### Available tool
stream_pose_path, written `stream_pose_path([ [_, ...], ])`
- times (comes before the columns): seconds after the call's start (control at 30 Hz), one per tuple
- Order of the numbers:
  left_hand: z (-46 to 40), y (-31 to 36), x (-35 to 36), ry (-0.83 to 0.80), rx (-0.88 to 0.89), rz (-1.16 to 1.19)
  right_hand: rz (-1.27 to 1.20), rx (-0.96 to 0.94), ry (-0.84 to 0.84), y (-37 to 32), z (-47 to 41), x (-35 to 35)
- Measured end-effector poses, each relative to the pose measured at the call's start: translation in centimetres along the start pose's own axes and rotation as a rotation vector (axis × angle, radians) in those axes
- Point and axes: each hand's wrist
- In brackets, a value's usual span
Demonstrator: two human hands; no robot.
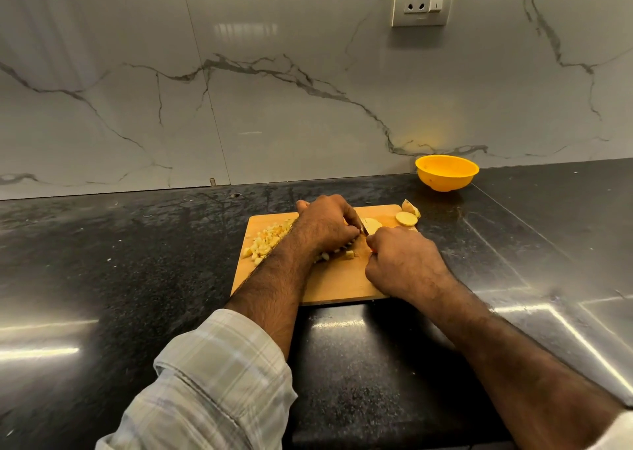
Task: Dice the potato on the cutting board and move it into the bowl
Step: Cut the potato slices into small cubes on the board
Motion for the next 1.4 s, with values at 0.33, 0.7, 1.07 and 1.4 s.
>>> stream_pose_path([
  [0.33, 0.6, 0.6, 0.0, 0.054, 0.047, -0.1, -0.207, 0.045, 0.253, 2.9, 0.5, -0.1],
  [0.7, 0.7, 3.7, 1.0, 0.089, 0.021, -0.181, -0.08, 0.163, 0.068, 4.9, -0.1, -0.8],
  [1.07, 0.1, 1.3, -0.2, -0.12, 0.121, 0.031, -0.06, 0.074, 0.035, 4.5, 0.0, -0.9],
  [1.4, 0.2, 2.0, 0.1, -0.116, 0.13, -0.069, -0.064, 0.059, 0.053, 4.1, 0.4, -1.0],
])
Point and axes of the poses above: each hand's wrist, its own z-axis away from the middle knuckle, its own x-axis out of the palm, y = z × x, and after that the axes turned 6 degrees about -x, right-handed
